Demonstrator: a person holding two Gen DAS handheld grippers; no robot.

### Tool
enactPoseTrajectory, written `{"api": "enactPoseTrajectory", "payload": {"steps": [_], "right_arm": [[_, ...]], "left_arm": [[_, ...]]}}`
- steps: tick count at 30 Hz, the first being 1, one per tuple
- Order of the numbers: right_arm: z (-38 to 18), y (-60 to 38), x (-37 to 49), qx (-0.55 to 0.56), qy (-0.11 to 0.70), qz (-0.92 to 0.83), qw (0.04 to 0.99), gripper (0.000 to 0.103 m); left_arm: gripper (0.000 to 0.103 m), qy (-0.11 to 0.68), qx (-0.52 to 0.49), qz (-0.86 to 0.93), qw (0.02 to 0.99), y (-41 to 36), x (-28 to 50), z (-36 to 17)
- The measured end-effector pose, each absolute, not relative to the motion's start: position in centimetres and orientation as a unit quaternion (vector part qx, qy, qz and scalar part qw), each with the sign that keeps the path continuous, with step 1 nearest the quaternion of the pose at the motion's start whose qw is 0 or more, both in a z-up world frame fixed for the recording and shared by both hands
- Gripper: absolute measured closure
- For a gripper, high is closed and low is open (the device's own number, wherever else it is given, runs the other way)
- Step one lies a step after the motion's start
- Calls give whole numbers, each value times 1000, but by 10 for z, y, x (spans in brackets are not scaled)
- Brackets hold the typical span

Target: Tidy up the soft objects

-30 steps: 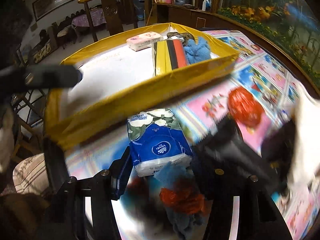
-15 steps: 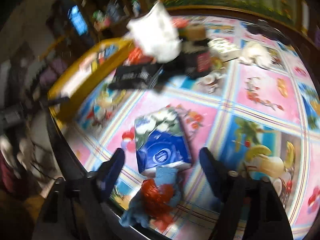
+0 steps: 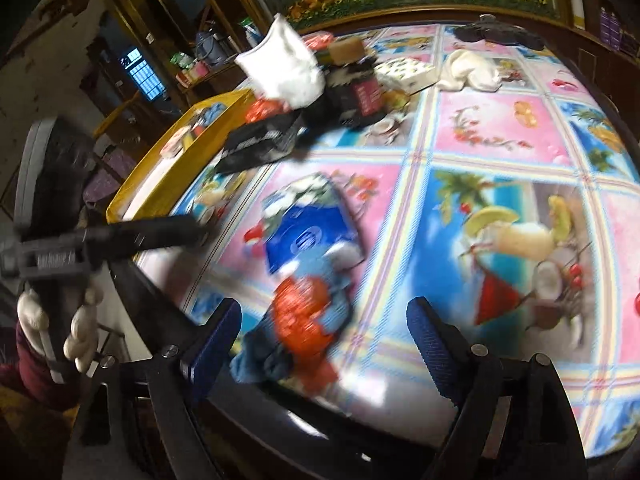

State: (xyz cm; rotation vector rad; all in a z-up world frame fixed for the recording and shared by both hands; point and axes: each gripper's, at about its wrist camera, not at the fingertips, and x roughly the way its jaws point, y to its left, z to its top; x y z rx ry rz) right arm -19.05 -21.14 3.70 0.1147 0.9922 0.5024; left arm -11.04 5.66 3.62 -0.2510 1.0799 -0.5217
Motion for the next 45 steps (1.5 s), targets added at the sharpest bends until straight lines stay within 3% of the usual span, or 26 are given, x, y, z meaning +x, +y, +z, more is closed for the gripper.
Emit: {"api": "enactPoseTrajectory", "payload": {"steps": [3, 4, 5, 6, 7, 15, 18, 26, 27, 29, 36, 45], "right_arm": [[36, -196, -197, 17, 464, 224, 857, 18], [36, -192, -198, 6, 460, 219, 861, 26], [37, -190, -199, -2, 456, 214, 863, 47], [37, -191, -198, 1, 458, 216, 862, 57], [38, -193, -197, 8, 461, 217, 860, 59], [39, -245, -196, 43, 456, 153, 876, 58], [40, -257, -200, 57, 451, 151, 878, 57], [40, -256, -205, 45, 443, 150, 883, 56], [40, -256, -205, 47, 443, 149, 883, 56], [39, -256, -203, 48, 442, 149, 883, 56], [44, -242, -206, 30, 444, 160, 881, 58], [73, -185, -189, 7, 431, 227, 873, 58]], "left_arm": [[45, 519, -134, -236, 810, 49, -100, 32], [45, 522, -140, -236, 807, 45, -97, 31], [45, 525, -143, -235, 806, 41, -94, 30], [45, 527, -146, -234, 804, 37, -93, 29], [45, 529, -149, -235, 802, 31, -90, 29], [45, 540, -99, -222, 806, -19, -79, 19], [28, 529, -65, -211, 819, -37, -76, 19], [27, 492, 75, -210, 841, -70, -99, 13], [37, 489, 77, -211, 843, -68, -101, 14], [43, 490, 65, -230, 838, -62, -104, 16], [44, 484, -23, -266, 833, -14, -117, 38], [43, 429, -96, -184, 879, 126, -118, 86]]}}
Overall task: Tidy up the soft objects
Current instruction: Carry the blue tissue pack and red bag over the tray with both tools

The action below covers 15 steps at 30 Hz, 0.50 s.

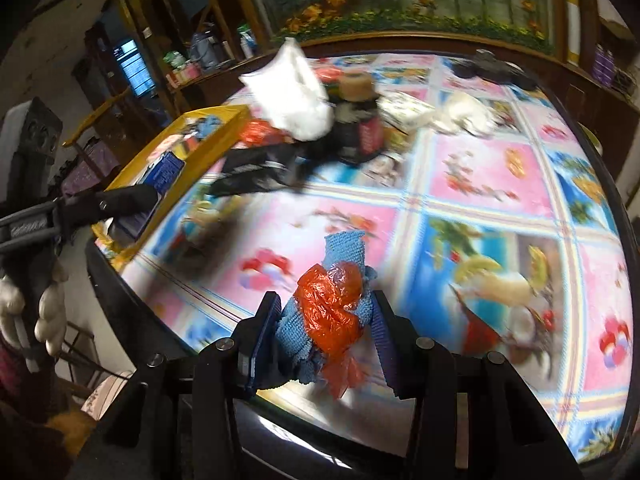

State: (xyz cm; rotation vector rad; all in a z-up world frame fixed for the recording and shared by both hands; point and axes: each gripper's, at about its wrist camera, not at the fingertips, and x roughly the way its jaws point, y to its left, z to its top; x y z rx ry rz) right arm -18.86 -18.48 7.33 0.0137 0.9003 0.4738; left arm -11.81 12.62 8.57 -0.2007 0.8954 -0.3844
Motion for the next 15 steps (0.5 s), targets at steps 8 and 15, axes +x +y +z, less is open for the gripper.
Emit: {"api": "enactPoseTrajectory", "payload": {"steps": [8, 15], "right_arm": [[110, -83, -156, -32, 413, 315, 854, 58], [118, 23, -106, -66, 418, 374, 826, 58]], "left_arm": [[43, 437, -99, -65, 891, 241, -76, 77], [43, 472, -150, -42, 868, 295, -14, 48]]}}
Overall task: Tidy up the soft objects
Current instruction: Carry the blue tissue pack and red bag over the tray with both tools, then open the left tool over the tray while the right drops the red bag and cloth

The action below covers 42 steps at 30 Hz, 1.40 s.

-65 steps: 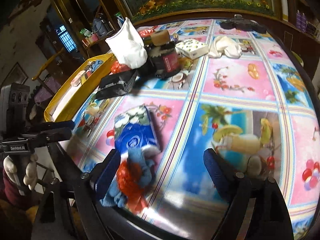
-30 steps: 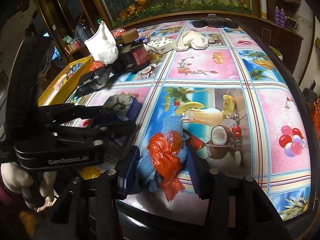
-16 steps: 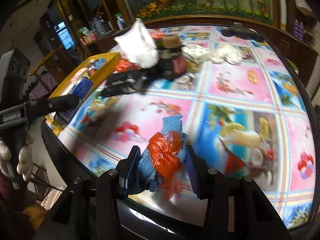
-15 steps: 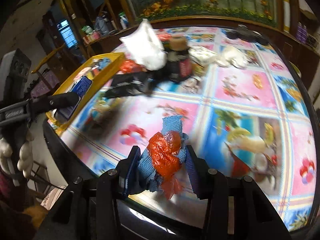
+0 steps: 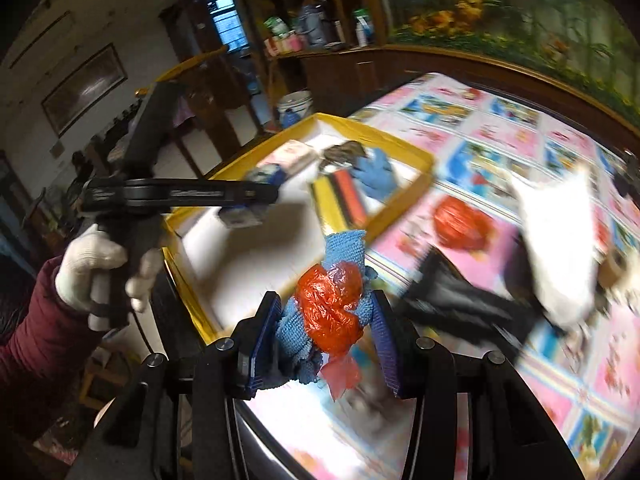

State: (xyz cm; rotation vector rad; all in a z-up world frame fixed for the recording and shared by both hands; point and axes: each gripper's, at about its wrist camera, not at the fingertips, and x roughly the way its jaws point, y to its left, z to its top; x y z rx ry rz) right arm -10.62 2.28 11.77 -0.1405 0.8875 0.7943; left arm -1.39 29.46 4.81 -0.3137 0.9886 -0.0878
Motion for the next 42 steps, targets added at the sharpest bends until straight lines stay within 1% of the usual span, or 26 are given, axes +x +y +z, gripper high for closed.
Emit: {"api": "enactPoseTrajectory", "payload": {"steps": [5, 13, 16, 18, 20, 21, 23, 27, 29, 32, 36, 42], "right_arm": [[104, 95, -65, -87, 434, 393, 806, 58], [80, 157, -17, -108, 467, 385, 789, 58], [69, 177, -9, -110, 477, 381, 784, 58], [63, 187, -3, -113, 483, 381, 780, 58], [61, 194, -1, -117, 485, 386, 776, 56], [59, 197, 1, -119, 484, 385, 777, 53], [58, 199, 3, -112, 482, 382, 780, 39], [66, 192, -1, -100, 465, 381, 793, 32], [73, 185, -6, -95, 453, 380, 801, 25], [84, 166, -21, -81, 434, 382, 812, 21], [85, 139, -36, -58, 425, 382, 819, 20], [87, 90, -59, -31, 413, 362, 835, 20]], "left_arm": [[43, 475, -168, -39, 863, 309, 33, 45], [42, 462, -182, -27, 868, 327, 73, 36], [39, 456, -199, -37, 867, 333, 78, 35], [35, 452, -217, -49, 864, 337, 78, 35], [31, 450, -228, -58, 862, 339, 79, 35], [31, 448, -234, -61, 860, 341, 79, 35], [31, 447, -243, -65, 858, 343, 79, 36], [31, 442, -256, -56, 858, 351, 75, 42], [31, 437, -261, -43, 860, 356, 67, 47], [31, 427, -236, -25, 872, 350, 49, 56], [31, 417, -190, -34, 888, 320, 25, 59], [31, 410, -208, -64, 886, 282, -1, 54]]}}
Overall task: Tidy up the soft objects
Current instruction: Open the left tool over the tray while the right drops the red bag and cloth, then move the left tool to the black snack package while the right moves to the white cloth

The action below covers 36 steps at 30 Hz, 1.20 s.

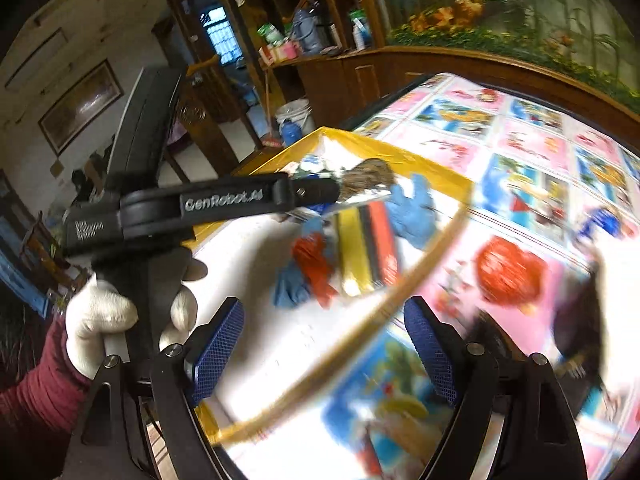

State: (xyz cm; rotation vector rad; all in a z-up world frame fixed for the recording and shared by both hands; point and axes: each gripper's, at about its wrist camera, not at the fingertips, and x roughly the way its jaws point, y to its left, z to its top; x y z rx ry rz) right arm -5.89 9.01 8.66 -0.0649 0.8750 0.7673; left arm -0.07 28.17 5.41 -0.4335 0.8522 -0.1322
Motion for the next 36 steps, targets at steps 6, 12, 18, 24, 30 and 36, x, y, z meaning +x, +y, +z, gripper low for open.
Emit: {"api": "enactPoseTrajectory", "payload": {"steps": [6, 12, 18, 24, 30, 36], "right_arm": [[87, 8, -94, -1, 392, 310, 866, 15], [71, -83, -119, 41, 396, 239, 886, 15], [89, -145, -156, 57, 360, 194, 911, 15], [97, -174, -150, 62, 350, 182, 917, 1], [93, -181, -124, 90, 352, 212, 907, 1], [119, -160, -70, 168, 337, 304, 875, 1]], "left_arm": [[31, 343, -199, -57, 916, 254, -48, 92], [22, 326, -164, -99, 926, 206, -76, 110], [22, 393, -163, -143, 893, 159, -69, 77], [22, 422, -159, -153, 879, 129, -81, 61], [22, 439, -132, -156, 875, 110, -90, 50], [22, 456, -145, -158, 864, 111, -93, 37]]}}
